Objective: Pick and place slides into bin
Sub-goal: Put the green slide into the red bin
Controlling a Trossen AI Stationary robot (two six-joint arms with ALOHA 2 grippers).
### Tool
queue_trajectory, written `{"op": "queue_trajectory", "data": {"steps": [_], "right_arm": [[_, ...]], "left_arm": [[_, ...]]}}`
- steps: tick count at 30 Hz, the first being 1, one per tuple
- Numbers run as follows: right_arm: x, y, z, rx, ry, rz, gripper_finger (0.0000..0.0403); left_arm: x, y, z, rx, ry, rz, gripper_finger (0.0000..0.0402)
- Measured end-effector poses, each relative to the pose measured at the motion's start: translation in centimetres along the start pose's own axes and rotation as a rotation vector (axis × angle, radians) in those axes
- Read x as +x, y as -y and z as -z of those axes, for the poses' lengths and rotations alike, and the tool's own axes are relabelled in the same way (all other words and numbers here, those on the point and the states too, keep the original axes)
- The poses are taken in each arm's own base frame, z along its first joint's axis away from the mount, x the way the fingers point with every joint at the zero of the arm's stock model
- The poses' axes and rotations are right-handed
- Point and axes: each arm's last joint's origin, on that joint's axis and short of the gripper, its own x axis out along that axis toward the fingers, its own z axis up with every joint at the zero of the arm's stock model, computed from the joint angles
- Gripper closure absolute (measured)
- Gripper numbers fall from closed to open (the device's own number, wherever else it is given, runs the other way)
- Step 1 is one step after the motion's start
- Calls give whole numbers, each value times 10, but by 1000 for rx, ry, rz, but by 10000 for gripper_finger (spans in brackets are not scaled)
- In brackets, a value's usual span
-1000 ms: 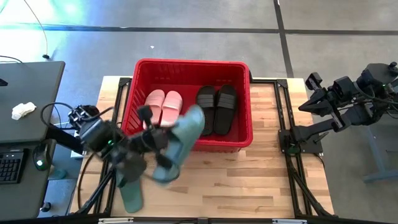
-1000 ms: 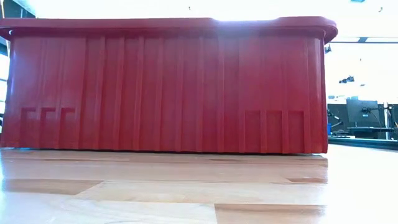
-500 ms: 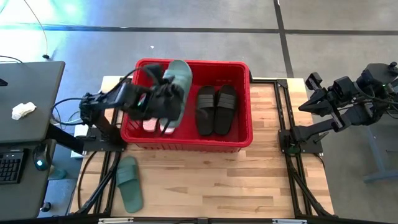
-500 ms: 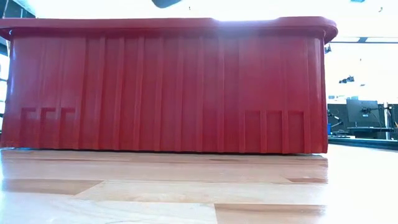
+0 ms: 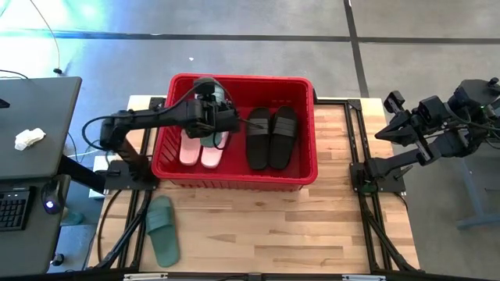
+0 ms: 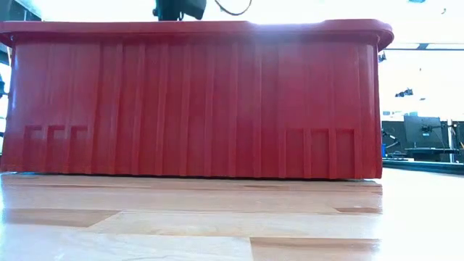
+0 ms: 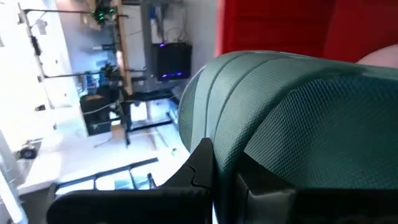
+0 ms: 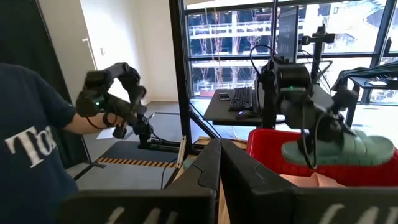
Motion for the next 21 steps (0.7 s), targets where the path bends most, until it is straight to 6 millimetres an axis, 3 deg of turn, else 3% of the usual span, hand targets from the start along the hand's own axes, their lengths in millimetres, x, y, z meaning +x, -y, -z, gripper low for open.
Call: {"op": "queue_trajectory", "data": {"steps": [5,8,13,16,21], "right_arm": [[0,0,0,0,0,0,402],[0,0,0,0,0,0,402],[0,0,0,0,0,0,402],[0,0,0,0,0,0,402],[0,0,0,0,0,0,402]], "left_arm": [[22,22,8,-50,183,144,401],[33,30,16,-46,277,140,401],[55,48,31,33,211,136,401],[71,61,34,18,242,229,401],[88,85,36,-10,256,206,401]]}}
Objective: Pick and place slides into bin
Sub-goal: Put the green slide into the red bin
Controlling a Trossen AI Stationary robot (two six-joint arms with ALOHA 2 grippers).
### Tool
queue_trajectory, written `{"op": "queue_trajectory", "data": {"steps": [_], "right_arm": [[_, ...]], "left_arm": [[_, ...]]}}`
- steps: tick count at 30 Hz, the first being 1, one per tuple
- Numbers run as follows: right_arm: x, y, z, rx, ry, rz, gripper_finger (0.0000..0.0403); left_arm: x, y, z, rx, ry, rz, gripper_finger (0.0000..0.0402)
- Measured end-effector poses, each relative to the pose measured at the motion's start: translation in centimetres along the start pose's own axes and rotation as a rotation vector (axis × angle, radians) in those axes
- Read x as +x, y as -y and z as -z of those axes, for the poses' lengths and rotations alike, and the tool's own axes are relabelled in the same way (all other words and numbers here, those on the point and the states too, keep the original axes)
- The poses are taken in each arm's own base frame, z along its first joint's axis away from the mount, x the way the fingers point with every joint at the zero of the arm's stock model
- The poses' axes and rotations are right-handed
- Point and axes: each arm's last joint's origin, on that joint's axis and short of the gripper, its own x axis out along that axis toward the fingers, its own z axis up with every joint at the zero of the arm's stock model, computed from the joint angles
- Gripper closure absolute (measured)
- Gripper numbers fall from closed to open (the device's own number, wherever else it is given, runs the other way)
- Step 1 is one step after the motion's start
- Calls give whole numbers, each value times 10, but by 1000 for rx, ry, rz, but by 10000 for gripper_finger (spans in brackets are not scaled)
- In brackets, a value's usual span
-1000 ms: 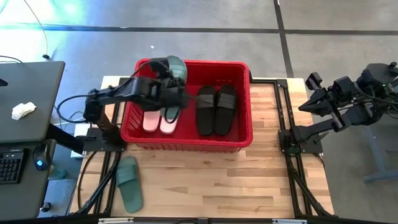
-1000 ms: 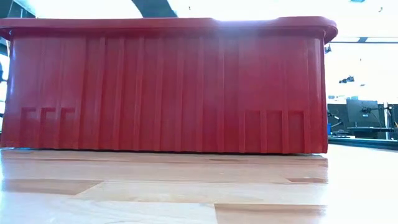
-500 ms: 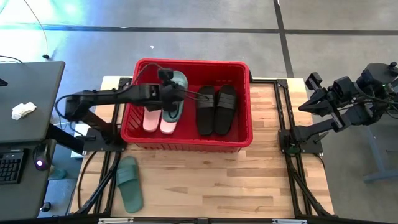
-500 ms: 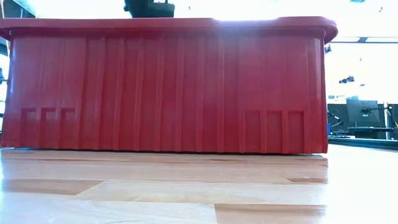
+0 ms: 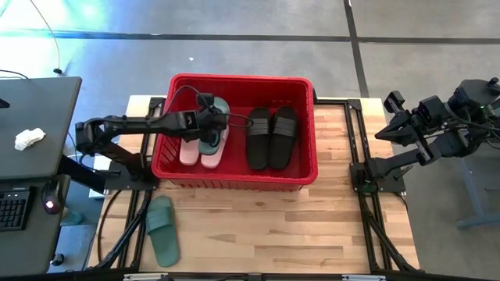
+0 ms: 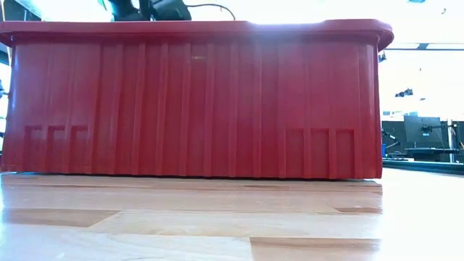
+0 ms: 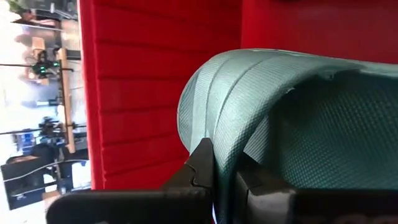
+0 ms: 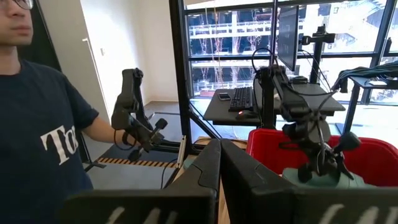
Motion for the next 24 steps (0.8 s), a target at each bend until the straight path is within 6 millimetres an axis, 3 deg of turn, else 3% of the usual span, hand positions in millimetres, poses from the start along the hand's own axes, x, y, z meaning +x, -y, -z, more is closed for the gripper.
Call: {"op": "queue_trajectory", "data": {"steps": [7,24], "right_arm": [[0,0,0,0,0,0,402],[0,0,0,0,0,0,402]], "left_arm": [[12,19,7,-19,-53,3,401],[39,44,-3,27,-115,45,396]]}}
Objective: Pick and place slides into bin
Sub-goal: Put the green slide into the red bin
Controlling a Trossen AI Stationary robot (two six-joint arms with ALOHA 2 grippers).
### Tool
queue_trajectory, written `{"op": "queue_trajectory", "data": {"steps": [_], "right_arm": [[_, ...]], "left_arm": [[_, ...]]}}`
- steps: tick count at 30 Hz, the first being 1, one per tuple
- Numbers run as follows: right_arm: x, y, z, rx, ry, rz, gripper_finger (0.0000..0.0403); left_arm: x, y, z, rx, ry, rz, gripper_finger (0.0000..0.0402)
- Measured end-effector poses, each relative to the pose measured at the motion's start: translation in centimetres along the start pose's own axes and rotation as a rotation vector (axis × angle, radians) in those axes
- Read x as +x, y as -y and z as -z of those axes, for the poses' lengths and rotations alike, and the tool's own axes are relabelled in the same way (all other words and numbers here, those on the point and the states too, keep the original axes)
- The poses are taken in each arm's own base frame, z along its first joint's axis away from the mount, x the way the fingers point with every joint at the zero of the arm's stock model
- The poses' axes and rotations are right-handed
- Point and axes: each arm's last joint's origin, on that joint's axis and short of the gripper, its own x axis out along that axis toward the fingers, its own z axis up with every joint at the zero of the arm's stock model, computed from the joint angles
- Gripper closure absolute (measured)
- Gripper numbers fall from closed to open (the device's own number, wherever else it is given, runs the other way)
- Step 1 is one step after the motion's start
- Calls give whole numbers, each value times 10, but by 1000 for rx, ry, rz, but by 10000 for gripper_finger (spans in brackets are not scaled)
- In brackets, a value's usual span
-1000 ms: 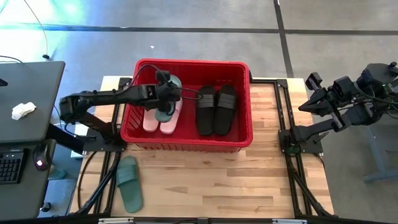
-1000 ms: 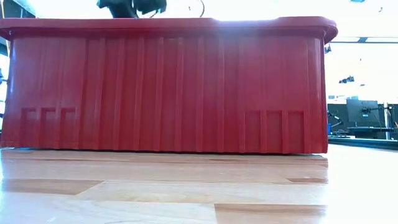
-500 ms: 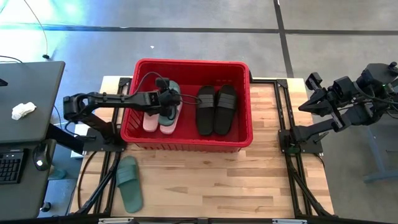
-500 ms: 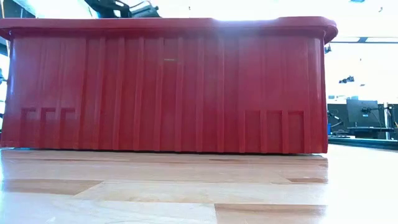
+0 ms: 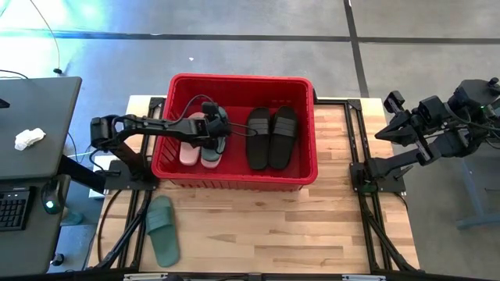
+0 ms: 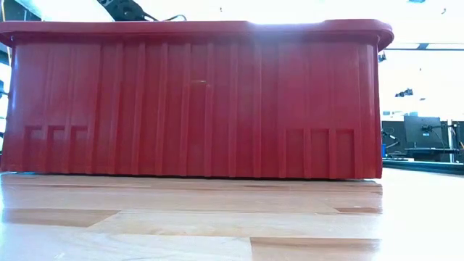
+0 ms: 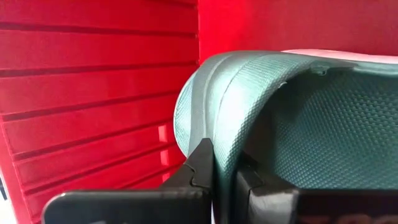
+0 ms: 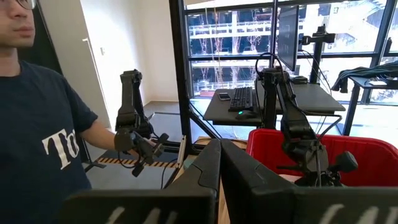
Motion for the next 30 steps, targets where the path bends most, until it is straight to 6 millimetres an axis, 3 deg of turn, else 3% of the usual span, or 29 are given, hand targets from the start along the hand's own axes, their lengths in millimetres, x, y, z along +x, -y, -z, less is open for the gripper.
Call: {"op": "queue_trajectory", "data": {"steps": [13,30], "right_arm": [[0,0,0,0,0,0,402],[0,0,0,0,0,0,402]], "left_arm": [[-2,-1,0,6,47,57,345],[-13,-5,9,16,66,130,139]]}}
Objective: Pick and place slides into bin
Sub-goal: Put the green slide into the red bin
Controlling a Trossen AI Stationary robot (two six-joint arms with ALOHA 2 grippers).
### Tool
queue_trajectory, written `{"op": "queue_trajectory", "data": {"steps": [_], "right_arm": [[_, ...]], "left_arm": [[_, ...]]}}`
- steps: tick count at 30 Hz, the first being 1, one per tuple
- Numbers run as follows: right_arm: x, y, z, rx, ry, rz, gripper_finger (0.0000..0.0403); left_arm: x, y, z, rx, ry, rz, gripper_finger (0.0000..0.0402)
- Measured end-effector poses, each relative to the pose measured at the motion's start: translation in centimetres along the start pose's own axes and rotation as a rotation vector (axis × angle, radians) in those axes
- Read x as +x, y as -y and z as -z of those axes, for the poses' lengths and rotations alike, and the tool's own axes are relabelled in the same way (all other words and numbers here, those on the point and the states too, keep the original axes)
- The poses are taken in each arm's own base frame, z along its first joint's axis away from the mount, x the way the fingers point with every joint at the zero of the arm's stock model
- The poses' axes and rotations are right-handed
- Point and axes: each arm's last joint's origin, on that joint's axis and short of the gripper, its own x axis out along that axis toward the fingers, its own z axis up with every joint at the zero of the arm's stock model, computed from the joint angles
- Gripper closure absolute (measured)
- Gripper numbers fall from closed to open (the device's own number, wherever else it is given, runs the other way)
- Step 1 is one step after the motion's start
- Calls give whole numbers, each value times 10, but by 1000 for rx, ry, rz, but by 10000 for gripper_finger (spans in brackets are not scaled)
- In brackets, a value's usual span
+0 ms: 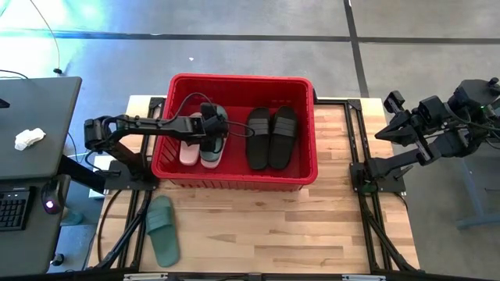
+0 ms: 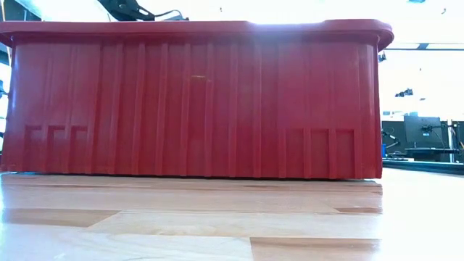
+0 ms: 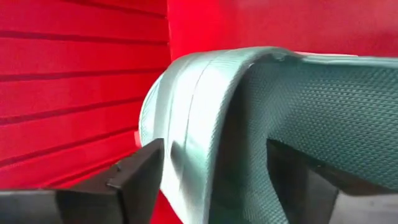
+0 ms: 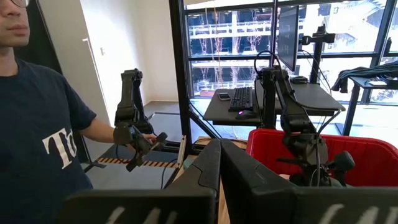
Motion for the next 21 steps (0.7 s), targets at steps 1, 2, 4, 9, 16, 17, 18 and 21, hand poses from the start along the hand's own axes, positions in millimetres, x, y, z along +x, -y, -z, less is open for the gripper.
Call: {"op": "queue_trajectory", "data": {"steps": [1,2,4,9,16,17,18,21], "right_arm": [[0,0,0,0,0,0,402],[0,0,0,0,0,0,402],[0,0,0,0,0,0,402],[0,0,0,0,0,0,402],[0,0,0,0,0,0,402],[0,0,0,0,0,0,402],[0,0,0,0,0,0,402],[0,0,0,0,0,0,402]], "left_arm": [[0,0,0,0,0,0,131],[0,0,0,-2,-1,1,123],[-2,-3,-1,-13,-10,6,109],[-14,-16,-5,-28,-23,17,89],[-26,-25,-7,-6,-31,94,87],[-27,-26,-7,-6,-32,107,88],[-28,-27,-7,-14,-31,116,90],[-34,-32,-9,-33,-31,139,95]]}}
